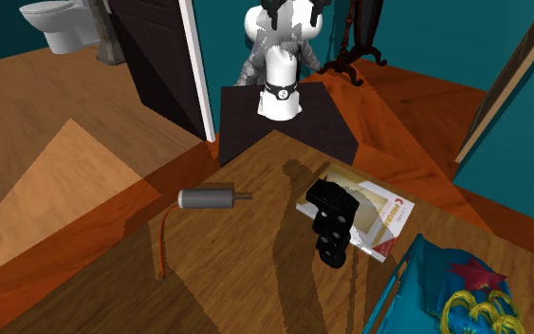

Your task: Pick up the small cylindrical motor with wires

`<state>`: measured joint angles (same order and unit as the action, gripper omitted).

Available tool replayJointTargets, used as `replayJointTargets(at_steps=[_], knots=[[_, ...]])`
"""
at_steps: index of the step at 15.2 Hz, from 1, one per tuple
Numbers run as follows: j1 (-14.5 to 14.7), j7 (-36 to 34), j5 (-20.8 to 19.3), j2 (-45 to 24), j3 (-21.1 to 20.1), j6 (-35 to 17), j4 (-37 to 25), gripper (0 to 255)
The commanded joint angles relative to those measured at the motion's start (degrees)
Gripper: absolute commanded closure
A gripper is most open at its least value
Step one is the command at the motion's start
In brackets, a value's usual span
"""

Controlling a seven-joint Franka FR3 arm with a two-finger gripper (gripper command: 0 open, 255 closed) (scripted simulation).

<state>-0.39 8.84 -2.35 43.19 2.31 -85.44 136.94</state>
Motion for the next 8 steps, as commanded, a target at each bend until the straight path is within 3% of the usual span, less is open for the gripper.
replayJointTargets(at_steps=[1, 8], knots=[[0.0, 0.0, 0.0, 0.0, 0.0, 0.0, 0.0, 0], [-1.7, 7.0, -3.5, -9.1, 6.4, -11.7, 1.2, 0]])
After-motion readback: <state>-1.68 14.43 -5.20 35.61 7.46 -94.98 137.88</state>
